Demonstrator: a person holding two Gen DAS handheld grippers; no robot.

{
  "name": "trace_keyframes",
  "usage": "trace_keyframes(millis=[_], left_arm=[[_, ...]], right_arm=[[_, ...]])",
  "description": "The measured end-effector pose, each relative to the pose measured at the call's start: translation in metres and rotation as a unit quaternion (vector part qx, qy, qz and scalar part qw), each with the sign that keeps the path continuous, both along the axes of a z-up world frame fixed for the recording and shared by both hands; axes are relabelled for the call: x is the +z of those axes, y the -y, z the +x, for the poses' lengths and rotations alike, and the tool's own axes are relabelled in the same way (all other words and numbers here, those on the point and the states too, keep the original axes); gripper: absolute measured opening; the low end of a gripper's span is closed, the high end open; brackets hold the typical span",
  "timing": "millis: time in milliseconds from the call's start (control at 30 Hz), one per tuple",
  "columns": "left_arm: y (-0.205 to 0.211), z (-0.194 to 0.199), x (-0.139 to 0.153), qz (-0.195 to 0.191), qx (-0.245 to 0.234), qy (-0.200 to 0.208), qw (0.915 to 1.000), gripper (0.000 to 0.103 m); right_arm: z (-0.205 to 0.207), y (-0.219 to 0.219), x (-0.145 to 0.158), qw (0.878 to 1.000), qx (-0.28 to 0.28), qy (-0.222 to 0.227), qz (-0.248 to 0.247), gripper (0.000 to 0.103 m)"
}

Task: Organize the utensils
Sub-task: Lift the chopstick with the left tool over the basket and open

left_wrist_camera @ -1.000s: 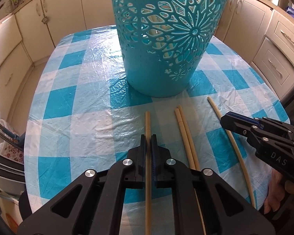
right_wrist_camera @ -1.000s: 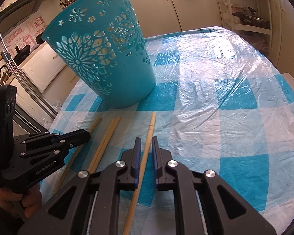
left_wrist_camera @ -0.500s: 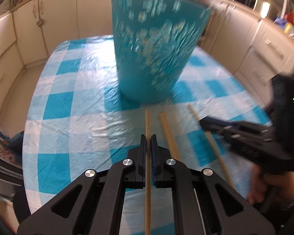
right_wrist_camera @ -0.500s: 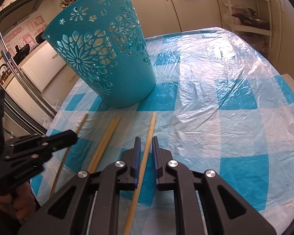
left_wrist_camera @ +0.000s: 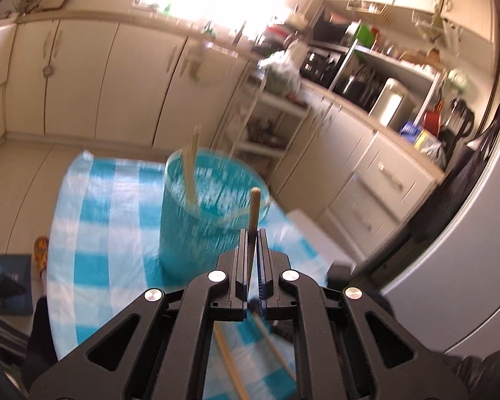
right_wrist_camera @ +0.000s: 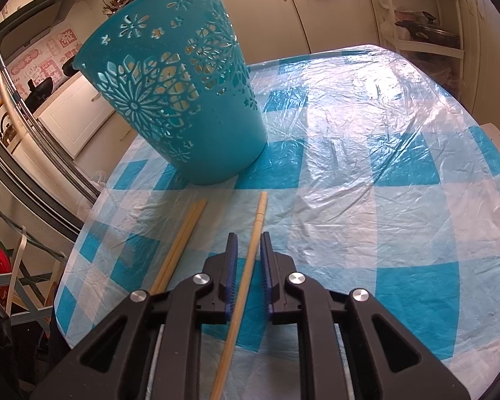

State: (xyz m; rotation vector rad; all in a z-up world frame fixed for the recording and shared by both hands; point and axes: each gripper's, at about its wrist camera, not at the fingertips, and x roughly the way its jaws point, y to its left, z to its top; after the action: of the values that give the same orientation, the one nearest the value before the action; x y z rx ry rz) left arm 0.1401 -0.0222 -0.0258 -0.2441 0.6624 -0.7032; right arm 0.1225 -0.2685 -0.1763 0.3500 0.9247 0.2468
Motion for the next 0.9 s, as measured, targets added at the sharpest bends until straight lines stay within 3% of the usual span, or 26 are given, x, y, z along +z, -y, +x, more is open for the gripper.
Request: trace_keyframes(millis=[533, 767, 900], left_arm=[[-0.001, 0.024, 0.100, -0.013, 0.028, 0.097, 0.9948, 0.005], [0.010, 0.045, 0.114, 0.013, 0.054, 0.127, 0.9904, 0.005], [0.024, 0.064, 0.098, 0.041, 0.069, 0.131, 0.9881, 0.005]], right_arm=[[-0.001, -0.001, 0.001, 1.000, 0.011, 0.003, 0.008, 0.022], [0.000, -0.002, 0.001, 1.000, 0.015, 0.005, 0.009, 0.025], [0.000, -0.002, 0.001, 1.000, 0.018, 0.006, 0.010, 0.027]])
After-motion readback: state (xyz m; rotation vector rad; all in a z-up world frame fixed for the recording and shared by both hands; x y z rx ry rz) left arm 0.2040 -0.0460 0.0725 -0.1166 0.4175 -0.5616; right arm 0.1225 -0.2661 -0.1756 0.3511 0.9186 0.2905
